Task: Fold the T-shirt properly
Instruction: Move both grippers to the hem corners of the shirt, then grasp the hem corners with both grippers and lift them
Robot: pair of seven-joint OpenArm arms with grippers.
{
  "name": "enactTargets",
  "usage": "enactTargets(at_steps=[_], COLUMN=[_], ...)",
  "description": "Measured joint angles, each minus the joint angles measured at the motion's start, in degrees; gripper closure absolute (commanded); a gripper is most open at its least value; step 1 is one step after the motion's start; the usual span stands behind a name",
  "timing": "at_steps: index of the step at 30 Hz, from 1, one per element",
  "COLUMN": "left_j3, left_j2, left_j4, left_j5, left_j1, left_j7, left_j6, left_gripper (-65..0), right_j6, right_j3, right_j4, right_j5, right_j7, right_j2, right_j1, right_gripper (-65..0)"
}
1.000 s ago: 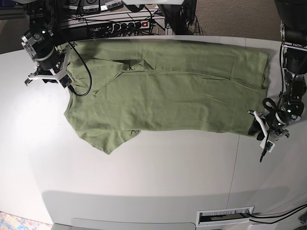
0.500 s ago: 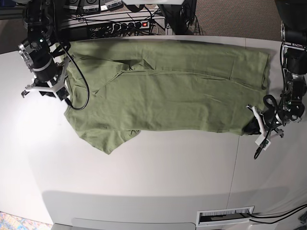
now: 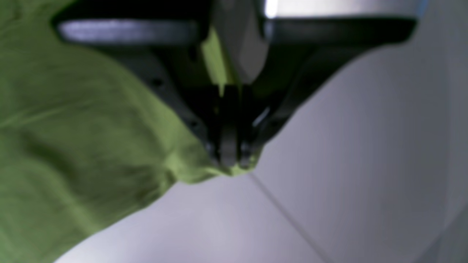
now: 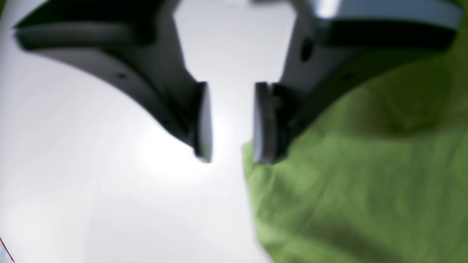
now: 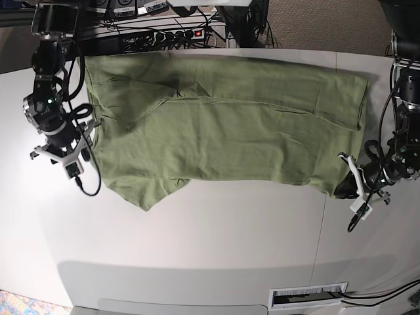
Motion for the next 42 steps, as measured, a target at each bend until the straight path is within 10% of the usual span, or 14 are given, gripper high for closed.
enactTargets(at_steps=[21,38,42], left_j3=[0.1,0.1,0.1], left_j2=[-4.0,-5.0,-5.0], left_j4=[1.9,2.0,2.0], left_j5=[-0.9,-4.2,-4.2], left_j1=[0.0,0.0,0.0], left_j7=[1.5,1.5,1.5], left_j6=[-0.1,0.0,0.0], left_gripper=[0.0,0.0,0.0], right_j6=[-0.1,-0.1,-0.2], right_j3=[-14.1,-19.8,-19.8], right_j4=[-33.8,-48.5,-48.7], right_j5=[-0.9,-4.8,-4.2], right_j7=[4.6,13.3,12.6], right_j2=[-1.9,-3.8,-4.1], right_j1=[28.1,32.3,32.3], right_gripper=[-24.1,-23.9,-8.5])
